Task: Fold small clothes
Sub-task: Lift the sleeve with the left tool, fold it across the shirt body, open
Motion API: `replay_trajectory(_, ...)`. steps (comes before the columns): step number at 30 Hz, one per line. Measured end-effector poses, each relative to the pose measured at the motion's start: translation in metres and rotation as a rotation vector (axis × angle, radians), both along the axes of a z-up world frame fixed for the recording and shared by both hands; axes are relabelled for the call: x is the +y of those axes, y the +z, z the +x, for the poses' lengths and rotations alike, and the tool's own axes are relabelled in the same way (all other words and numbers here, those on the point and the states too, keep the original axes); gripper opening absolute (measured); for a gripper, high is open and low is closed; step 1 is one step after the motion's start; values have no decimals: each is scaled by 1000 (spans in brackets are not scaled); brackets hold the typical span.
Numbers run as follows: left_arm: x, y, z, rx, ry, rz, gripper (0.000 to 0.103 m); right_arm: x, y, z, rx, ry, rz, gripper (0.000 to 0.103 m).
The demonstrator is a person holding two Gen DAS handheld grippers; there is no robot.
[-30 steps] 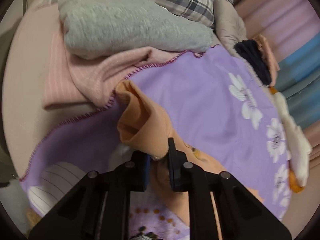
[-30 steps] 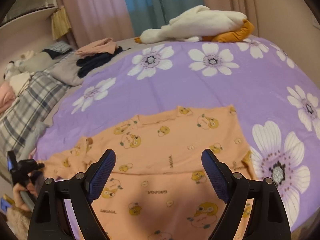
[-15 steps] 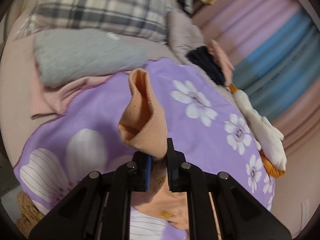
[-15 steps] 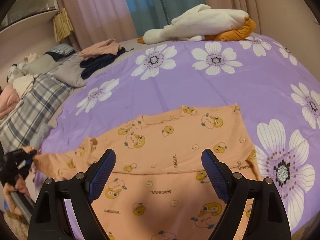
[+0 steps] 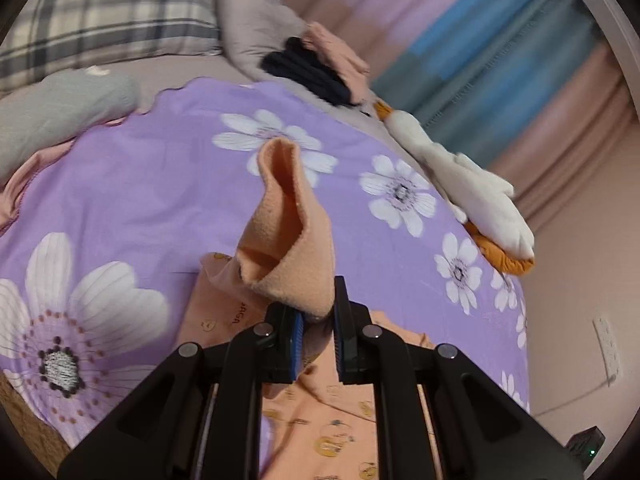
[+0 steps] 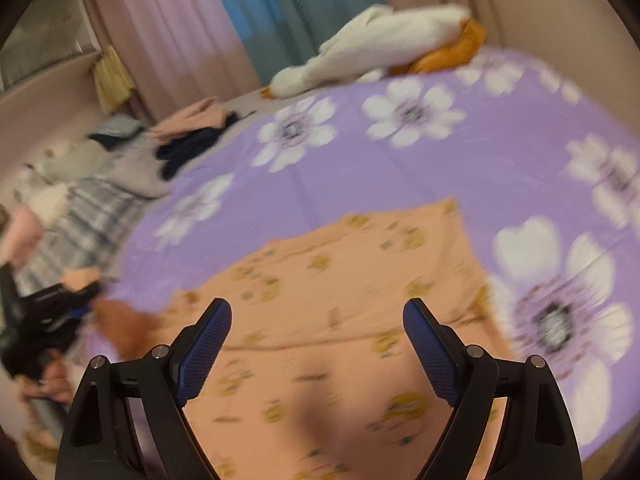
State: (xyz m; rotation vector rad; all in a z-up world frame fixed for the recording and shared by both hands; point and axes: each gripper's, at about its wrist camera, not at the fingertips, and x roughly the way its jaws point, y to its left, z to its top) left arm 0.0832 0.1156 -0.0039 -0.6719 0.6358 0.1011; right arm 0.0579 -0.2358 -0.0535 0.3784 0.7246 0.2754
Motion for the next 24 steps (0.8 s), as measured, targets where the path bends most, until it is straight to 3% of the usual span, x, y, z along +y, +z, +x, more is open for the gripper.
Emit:
replay_trajectory(2, -19, 2, 7, 30, -22, 55, 12, -2, 2, 0, -8, 8, 7, 87)
replay_trajectory(6, -50, 1, 14, 40, -111, 56, 12, -9, 8, -4, -45, -80, -81, 87)
replay_trajectory(14, -99, -3, 28, 38, -210, 117, 12, -27, -2, 1, -19, -127, -62, 87)
replay_trajectory(22, -143, -29, 46, 101, -300, 184, 12, -48, -12, -1, 1, -202, -101, 87)
replay_trajectory(24, -149, -39, 51, 134, -333, 147, 12, -51, -13, -1, 6, -223, -110, 87)
